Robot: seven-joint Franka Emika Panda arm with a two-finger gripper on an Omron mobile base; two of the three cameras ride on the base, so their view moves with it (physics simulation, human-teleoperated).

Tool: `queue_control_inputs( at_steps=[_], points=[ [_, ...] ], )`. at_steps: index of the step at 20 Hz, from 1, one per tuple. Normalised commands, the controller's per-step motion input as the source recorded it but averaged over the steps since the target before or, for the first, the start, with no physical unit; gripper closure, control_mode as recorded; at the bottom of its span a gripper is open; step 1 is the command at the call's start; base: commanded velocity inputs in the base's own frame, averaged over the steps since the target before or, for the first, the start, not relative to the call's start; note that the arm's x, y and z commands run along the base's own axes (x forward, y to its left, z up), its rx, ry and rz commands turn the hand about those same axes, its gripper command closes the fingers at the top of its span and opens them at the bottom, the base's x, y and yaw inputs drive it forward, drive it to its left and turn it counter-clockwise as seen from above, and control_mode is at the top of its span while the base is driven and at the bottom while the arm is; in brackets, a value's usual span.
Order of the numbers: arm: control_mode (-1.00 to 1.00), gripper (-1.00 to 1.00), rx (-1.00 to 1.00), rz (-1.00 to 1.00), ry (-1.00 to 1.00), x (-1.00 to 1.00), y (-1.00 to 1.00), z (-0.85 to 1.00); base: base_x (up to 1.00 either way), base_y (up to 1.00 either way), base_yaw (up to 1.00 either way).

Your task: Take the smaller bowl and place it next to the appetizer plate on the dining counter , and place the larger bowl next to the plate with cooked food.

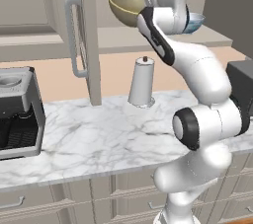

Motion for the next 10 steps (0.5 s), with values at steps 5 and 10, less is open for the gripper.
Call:
queue_control_inputs(
  at_steps=[5, 10],
  points=[
    [-1.00, 1.00, 0.02, 0.08, 0.14, -1.00, 0.00, 0.00, 0.00, 0.00, 0.00],
    [-1.00, 1.00, 0.00, 0.11, 0.10, -1.00, 0.00, -0.36, 0.00, 0.00, 0.00]
  ],
)
